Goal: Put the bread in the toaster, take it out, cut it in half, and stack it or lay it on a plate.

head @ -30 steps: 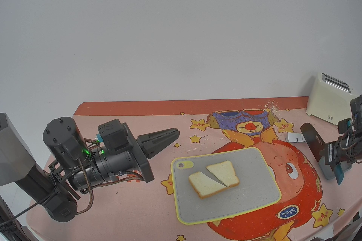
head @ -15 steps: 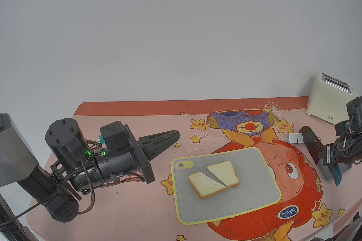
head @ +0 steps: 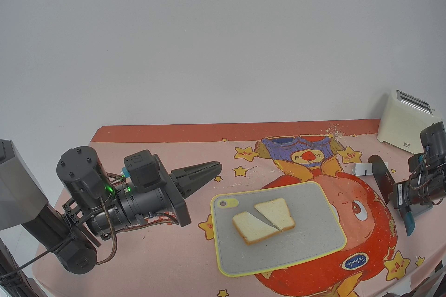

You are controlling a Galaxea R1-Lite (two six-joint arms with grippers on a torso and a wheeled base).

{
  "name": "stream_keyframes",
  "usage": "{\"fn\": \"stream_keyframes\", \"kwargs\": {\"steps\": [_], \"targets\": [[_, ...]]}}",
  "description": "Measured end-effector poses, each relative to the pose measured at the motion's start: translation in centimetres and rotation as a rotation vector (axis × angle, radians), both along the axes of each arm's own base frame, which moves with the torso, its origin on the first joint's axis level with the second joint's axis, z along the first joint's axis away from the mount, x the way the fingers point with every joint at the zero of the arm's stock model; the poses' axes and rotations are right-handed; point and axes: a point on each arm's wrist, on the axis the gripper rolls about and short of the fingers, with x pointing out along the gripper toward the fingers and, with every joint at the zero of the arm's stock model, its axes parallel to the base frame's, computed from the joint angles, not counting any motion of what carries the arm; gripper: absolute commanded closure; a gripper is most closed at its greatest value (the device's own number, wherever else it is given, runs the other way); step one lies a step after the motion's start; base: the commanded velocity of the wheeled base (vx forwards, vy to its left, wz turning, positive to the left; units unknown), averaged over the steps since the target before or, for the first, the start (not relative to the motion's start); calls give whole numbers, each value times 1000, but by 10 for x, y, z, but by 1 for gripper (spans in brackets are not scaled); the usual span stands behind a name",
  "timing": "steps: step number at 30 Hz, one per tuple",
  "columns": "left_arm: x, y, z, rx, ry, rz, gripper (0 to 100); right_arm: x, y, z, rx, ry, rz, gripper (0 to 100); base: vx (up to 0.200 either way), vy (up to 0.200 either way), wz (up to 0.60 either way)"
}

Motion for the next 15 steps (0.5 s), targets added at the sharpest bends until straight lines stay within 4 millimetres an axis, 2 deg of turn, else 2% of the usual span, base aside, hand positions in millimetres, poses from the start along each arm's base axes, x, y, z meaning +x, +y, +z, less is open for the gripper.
{"fn": "stream_keyframes", "kwargs": {"steps": [15], "targets": [[-1, 1, -2, 5, 7, 0, 100, -2, -1, -6, -6, 25, -8, 100, 0, 0, 0]]}}
